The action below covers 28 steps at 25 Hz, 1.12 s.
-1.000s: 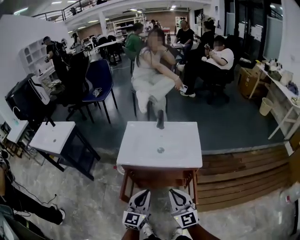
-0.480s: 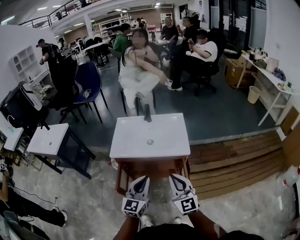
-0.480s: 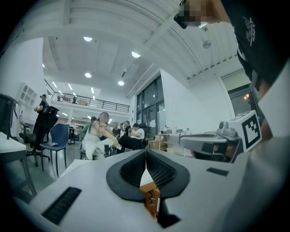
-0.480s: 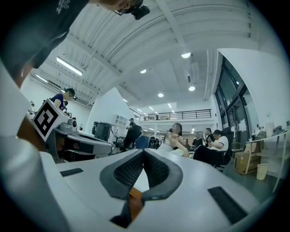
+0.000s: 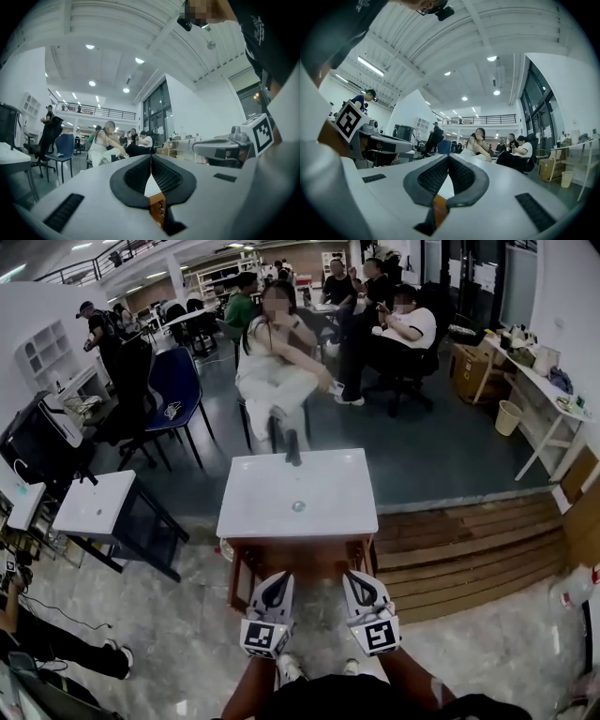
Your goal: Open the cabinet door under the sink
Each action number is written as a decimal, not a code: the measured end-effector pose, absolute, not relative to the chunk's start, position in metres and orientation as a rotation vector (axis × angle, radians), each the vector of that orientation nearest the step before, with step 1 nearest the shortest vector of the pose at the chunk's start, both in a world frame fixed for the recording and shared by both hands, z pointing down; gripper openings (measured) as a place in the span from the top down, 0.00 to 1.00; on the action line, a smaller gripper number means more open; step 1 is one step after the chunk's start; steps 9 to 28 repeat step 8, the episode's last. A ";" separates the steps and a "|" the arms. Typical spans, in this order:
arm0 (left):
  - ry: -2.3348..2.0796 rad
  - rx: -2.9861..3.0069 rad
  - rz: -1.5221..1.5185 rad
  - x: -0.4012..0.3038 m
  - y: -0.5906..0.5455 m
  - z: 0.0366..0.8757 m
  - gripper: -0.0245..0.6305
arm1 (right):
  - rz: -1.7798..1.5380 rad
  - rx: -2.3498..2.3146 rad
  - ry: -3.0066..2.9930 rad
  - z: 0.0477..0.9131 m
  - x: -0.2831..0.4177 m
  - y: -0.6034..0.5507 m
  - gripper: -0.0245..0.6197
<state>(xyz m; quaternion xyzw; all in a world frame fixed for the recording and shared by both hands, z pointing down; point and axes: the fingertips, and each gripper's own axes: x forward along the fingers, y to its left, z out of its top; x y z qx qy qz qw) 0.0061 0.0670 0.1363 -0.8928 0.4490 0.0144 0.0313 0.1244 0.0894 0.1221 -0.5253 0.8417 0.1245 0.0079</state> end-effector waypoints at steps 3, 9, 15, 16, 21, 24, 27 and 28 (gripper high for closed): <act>1.385 -2.736 0.037 0.008 0.069 0.135 0.93 | 0.394 -1.626 2.618 0.119 0.125 0.091 0.92; 1.394 -2.732 0.053 0.013 0.068 0.129 0.93 | 0.414 -1.626 2.626 0.116 0.128 0.087 0.92; 1.394 -2.732 0.053 0.013 0.068 0.129 0.93 | 0.414 -1.626 2.626 0.116 0.128 0.087 0.92; 1.394 -2.732 0.053 0.013 0.068 0.129 0.93 | 0.414 -1.626 2.626 0.116 0.128 0.087 0.92; 1.394 -2.732 0.053 0.013 0.068 0.129 0.93 | 0.414 -1.626 2.626 0.116 0.128 0.087 0.92; 1.394 -2.732 0.053 0.013 0.068 0.129 0.93 | 0.414 -1.626 2.626 0.116 0.128 0.087 0.92; 1.394 -2.732 0.053 0.013 0.068 0.129 0.93 | 0.414 -1.626 2.626 0.116 0.128 0.087 0.92; 1.394 -2.732 0.053 0.013 0.068 0.129 0.93 | 0.414 -1.626 2.626 0.116 0.128 0.087 0.92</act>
